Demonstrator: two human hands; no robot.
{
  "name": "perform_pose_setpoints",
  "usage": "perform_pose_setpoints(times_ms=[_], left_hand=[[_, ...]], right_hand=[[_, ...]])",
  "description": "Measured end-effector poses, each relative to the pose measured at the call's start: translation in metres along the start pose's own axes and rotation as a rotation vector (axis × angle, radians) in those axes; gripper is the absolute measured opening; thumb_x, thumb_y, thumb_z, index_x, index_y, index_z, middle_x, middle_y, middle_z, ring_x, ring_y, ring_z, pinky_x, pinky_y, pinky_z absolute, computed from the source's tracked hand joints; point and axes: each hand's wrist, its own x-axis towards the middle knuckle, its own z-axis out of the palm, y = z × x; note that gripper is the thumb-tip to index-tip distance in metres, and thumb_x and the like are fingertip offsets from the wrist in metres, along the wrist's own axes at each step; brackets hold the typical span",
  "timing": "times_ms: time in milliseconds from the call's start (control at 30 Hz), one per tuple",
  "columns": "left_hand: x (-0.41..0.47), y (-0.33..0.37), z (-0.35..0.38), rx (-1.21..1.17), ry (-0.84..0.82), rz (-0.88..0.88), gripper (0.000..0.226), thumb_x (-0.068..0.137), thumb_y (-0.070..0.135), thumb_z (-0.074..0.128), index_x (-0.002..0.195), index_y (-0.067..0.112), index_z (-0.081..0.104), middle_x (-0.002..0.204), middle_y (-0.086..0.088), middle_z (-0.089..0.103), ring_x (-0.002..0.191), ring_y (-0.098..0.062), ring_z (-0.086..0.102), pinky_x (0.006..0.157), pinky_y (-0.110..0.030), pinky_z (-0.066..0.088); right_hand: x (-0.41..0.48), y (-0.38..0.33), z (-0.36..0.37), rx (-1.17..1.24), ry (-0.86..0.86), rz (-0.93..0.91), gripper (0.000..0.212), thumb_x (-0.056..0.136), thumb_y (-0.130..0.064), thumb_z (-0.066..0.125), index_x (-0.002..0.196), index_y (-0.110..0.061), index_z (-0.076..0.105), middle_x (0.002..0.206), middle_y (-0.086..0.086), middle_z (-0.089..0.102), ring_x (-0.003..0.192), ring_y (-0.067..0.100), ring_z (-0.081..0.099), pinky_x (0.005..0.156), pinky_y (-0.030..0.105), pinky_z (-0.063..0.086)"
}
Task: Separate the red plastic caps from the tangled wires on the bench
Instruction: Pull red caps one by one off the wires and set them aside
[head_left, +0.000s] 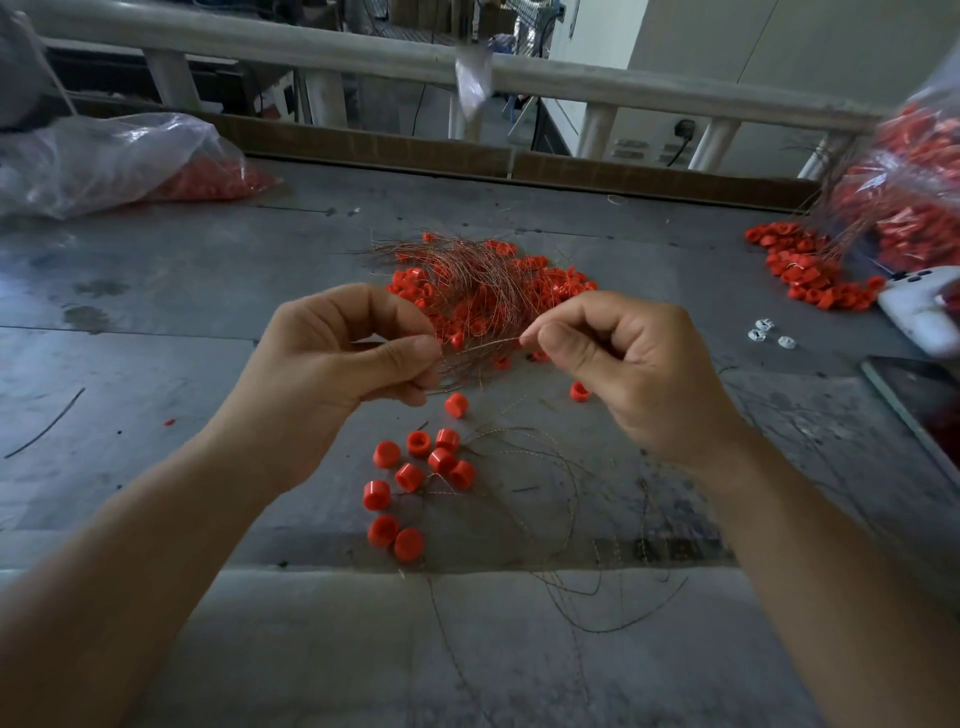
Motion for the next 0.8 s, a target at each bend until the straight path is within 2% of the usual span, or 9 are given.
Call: perform_pose_setpoints(times_ms=[67,100,233,333,400,500,600,700,800], left_hand=[[0.000,-0.002,-0.002,0.156,0.010,0.028,0.016,0.053,0.028,0.074,0.068,0.022,0.071,0.063,0.001,0.066,0.056,-0.009,0.063,0.053,-0.016,0.051],[0.000,-0.003,-0.002,0.277,0.003,0.042,0.015,0.054,0.029,0.072,0.068,0.024,0.071,0.065,0.003,0.067,0.056,-0.007,0.063,0.053,-0.014,0.050],[0.001,-0.013,0.000,0.709,-0.119,-0.039,0.018,0.065,0.015,0.076,0.061,0.031,0.069,0.067,0.011,0.069,0.057,-0.006,0.063,0.058,-0.020,0.054],[0.002,-0.016,0.000,0.776,-0.158,-0.086,0.017,0.067,0.025,0.074,0.070,0.041,0.067,0.070,0.015,0.068,0.061,-0.008,0.063,0.063,-0.028,0.054],[0.005,-0.019,0.000,0.757,-0.083,-0.068,0.011,0.069,0.027,0.073,0.065,0.037,0.068,0.068,0.013,0.068,0.063,-0.010,0.063,0.062,-0.026,0.052],[0.013,-0.025,-0.007,0.773,0.111,0.007,0.023,0.075,0.020,0.071,0.059,0.034,0.064,0.062,0.011,0.066,0.058,-0.004,0.059,0.056,-0.020,0.048],[0.024,-0.031,-0.019,0.921,0.255,0.055,0.012,0.082,0.013,0.064,0.084,0.024,0.069,0.080,0.011,0.064,0.072,-0.005,0.057,0.066,-0.021,0.041],[0.035,-0.041,-0.030,1.025,0.334,0.039,0.029,0.086,0.010,0.060,0.114,0.016,0.061,0.106,-0.003,0.060,0.088,-0.011,0.051,0.079,-0.025,0.035],[0.041,-0.049,-0.030,1.021,0.307,0.037,0.045,0.087,0.008,0.058,0.129,0.018,0.048,0.122,-0.002,0.053,0.094,-0.008,0.047,0.083,-0.026,0.034]], right_hand=[[0.000,0.002,-0.005,-0.070,-0.046,0.047,0.013,0.085,-0.021,0.056,0.075,-0.023,0.065,0.057,-0.004,0.059,0.048,0.012,0.051,0.046,0.026,0.044],[0.001,0.003,-0.007,-0.132,-0.100,0.074,0.014,0.085,-0.019,0.058,0.073,-0.022,0.065,0.057,-0.003,0.059,0.048,0.013,0.051,0.045,0.025,0.042],[0.000,0.012,-0.006,-0.414,-0.385,0.185,0.014,0.085,-0.018,0.062,0.072,-0.021,0.065,0.063,-0.015,0.058,0.060,-0.007,0.052,0.055,0.007,0.038],[0.000,0.016,-0.004,-0.513,-0.507,0.239,0.015,0.086,-0.028,0.060,0.070,-0.029,0.059,0.068,-0.016,0.058,0.064,-0.009,0.052,0.056,0.008,0.038],[0.000,0.018,-0.005,-0.530,-0.511,0.252,0.015,0.085,-0.034,0.060,0.071,-0.030,0.059,0.069,-0.015,0.059,0.063,-0.007,0.052,0.055,0.009,0.036],[0.000,0.018,-0.006,-0.539,-0.504,0.257,0.015,0.083,-0.039,0.061,0.073,-0.029,0.061,0.069,-0.014,0.059,0.062,-0.004,0.052,0.056,0.010,0.034],[0.001,0.019,-0.005,-0.546,-0.523,0.266,0.015,0.083,-0.040,0.061,0.073,-0.029,0.059,0.071,-0.015,0.059,0.065,-0.004,0.053,0.057,0.011,0.036],[0.001,0.020,-0.004,-0.543,-0.536,0.273,0.015,0.084,-0.040,0.060,0.076,-0.028,0.061,0.074,-0.014,0.059,0.068,-0.002,0.054,0.061,0.012,0.040],[0.001,0.022,-0.005,-0.559,-0.542,0.261,0.015,0.084,-0.039,0.060,0.080,-0.025,0.063,0.075,-0.014,0.059,0.071,-0.002,0.054,0.064,0.014,0.043]])
